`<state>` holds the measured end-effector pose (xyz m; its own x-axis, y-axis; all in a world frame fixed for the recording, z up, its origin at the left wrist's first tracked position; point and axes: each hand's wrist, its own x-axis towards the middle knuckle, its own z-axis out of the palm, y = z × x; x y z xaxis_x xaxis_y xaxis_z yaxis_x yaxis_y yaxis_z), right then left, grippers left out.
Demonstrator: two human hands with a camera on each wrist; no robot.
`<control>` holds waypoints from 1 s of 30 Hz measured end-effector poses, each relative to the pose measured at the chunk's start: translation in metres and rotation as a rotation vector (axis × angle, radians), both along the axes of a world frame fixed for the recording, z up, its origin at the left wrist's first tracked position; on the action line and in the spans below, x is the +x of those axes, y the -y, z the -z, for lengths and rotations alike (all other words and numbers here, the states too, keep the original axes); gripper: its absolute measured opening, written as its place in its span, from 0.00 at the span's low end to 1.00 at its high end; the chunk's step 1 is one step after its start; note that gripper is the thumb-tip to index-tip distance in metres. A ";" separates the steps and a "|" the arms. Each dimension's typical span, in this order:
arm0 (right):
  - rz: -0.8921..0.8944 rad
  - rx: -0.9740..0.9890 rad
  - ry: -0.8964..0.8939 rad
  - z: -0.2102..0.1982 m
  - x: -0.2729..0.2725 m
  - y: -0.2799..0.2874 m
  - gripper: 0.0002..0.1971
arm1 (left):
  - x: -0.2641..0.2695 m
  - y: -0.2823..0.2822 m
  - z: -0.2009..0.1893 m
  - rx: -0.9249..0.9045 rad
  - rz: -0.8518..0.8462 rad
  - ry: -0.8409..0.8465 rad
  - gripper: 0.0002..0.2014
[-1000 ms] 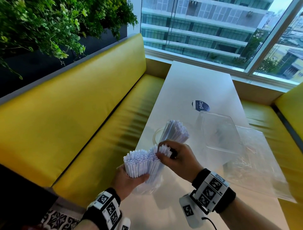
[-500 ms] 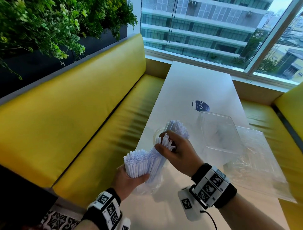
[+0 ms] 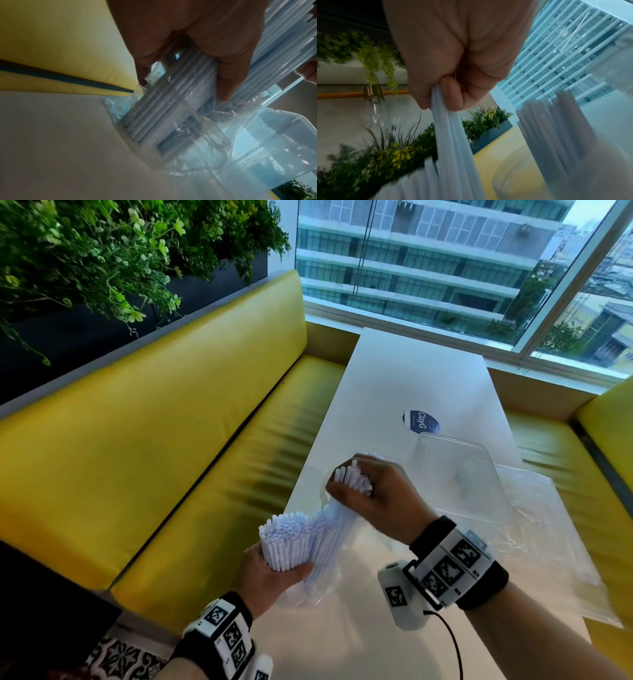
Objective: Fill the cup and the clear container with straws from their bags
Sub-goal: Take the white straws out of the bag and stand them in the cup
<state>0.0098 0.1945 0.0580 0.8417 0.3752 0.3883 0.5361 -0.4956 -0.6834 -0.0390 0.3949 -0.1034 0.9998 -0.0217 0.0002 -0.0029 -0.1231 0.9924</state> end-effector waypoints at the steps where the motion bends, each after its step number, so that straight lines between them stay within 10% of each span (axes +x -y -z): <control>1: 0.013 0.009 -0.009 -0.007 0.002 0.003 0.17 | -0.001 0.000 -0.001 -0.012 0.000 -0.005 0.25; 16: 0.149 0.281 -0.043 -0.112 0.032 0.043 0.05 | -0.001 0.002 -0.004 0.020 0.000 -0.010 0.22; 30: 0.430 0.136 -0.103 -0.025 0.055 0.047 0.08 | -0.001 0.001 -0.002 0.038 -0.018 -0.002 0.23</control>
